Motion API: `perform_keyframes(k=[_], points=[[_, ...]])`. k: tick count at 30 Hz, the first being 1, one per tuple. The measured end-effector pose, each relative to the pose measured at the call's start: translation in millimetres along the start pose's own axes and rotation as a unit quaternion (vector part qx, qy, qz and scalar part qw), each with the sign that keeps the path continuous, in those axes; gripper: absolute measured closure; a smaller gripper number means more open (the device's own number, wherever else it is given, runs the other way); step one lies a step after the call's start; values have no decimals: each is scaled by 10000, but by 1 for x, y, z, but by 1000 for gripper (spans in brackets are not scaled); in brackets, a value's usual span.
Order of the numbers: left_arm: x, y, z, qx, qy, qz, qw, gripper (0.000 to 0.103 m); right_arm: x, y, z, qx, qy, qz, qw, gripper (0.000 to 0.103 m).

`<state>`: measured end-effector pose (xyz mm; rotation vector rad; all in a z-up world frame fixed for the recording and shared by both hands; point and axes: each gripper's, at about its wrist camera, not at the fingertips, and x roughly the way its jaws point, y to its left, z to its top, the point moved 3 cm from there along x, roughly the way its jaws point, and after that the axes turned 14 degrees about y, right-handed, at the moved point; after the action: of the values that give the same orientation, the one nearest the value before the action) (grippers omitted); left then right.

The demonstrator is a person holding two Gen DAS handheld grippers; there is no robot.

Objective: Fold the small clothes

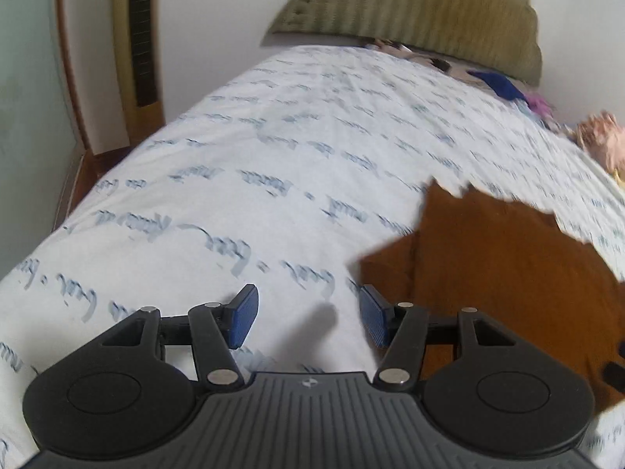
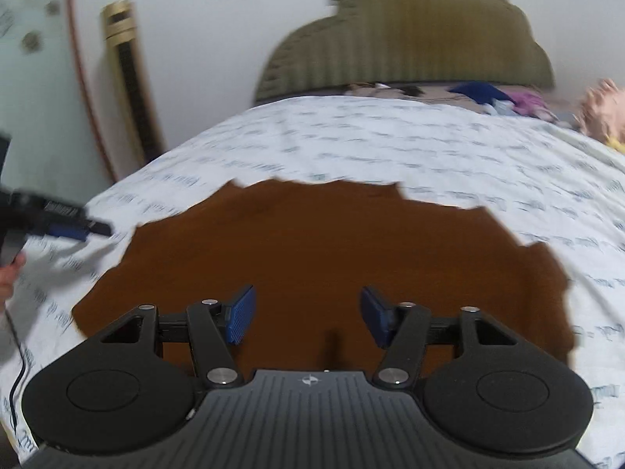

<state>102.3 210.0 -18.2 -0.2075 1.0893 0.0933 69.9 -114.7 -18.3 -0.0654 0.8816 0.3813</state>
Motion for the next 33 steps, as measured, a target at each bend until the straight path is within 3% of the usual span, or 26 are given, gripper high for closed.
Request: perform_keyframes(k=[4,8,12,13,14,16,18,22,27,30,33], points=[[1,-41,-23,524,38,-161,9985,46,17,11,-7,-184,189,-535,9982,46],[17,-62,-39,920,295,-173,9952,46,9,-28,-17,277,369,-825,9955,44],[25,-57,-49,929,277,-175,9951,42,5,-101,-36,1301,713,-928,9846,44],[24,-57,-51,989,266,-148,9946,42,3,-117,-41,1477,798,-960,9811,49],[24,-57,-54,1039,262,-107,9942,42,1,-128,-47,1617,850,-796,9799,55],[20,-54,-52,969,384,-86,9945,40,-9,-133,-46,1691,832,-596,9803,55],[11,-50,-43,790,487,-145,9956,40,-19,-125,-35,1570,625,-605,9838,54],[-11,-52,-9,577,-43,-142,9982,41,-23,-120,5,1439,128,-613,9876,45],[14,-79,45,394,-89,-497,9979,40,41,-138,57,1496,281,-483,9872,44],[49,-95,62,388,70,-295,9988,40,83,-138,75,1600,493,-269,9855,45],[85,-96,61,388,294,211,9986,38,103,-114,91,1560,512,129,9863,45]])
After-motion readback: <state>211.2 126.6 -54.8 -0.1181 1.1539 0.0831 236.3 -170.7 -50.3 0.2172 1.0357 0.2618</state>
